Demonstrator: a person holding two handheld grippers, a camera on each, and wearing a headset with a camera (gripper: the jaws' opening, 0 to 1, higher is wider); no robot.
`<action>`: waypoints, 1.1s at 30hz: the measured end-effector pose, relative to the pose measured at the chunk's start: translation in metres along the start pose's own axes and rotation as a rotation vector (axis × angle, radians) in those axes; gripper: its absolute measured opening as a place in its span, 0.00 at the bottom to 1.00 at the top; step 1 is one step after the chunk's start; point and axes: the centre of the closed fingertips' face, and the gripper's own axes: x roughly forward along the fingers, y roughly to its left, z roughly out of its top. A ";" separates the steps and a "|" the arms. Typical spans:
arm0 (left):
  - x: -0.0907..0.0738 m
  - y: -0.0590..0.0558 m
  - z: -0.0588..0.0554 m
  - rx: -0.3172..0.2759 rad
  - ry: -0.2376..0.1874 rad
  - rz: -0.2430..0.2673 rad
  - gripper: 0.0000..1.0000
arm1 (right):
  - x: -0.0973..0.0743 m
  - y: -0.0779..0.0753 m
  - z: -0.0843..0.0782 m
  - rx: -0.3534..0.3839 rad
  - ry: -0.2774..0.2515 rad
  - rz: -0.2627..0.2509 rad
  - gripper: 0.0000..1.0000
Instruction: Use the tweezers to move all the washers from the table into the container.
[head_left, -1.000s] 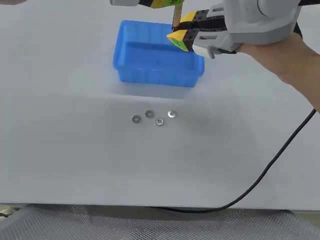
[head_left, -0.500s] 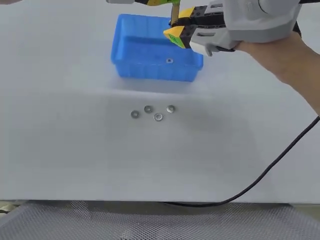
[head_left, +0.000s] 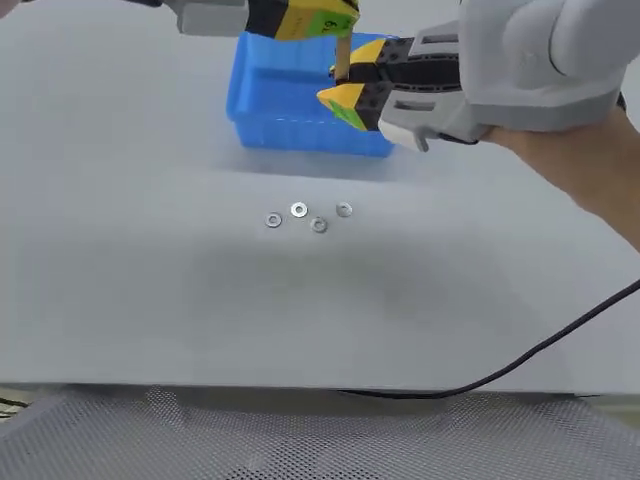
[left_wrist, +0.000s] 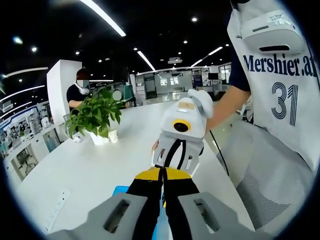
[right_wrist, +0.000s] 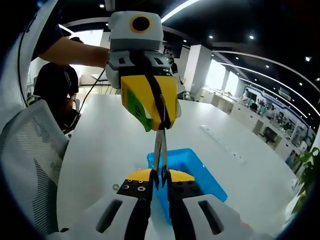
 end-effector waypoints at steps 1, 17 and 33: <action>0.000 -0.003 -0.001 -0.004 -0.002 -0.001 0.03 | -0.001 0.002 -0.002 0.004 0.000 0.001 0.12; 0.023 -0.045 -0.042 -0.108 -0.004 -0.027 0.03 | -0.001 0.052 -0.042 0.047 0.071 0.041 0.15; 0.032 -0.049 -0.063 -0.080 0.058 -0.030 0.03 | 0.006 0.060 -0.055 0.070 0.106 0.047 0.15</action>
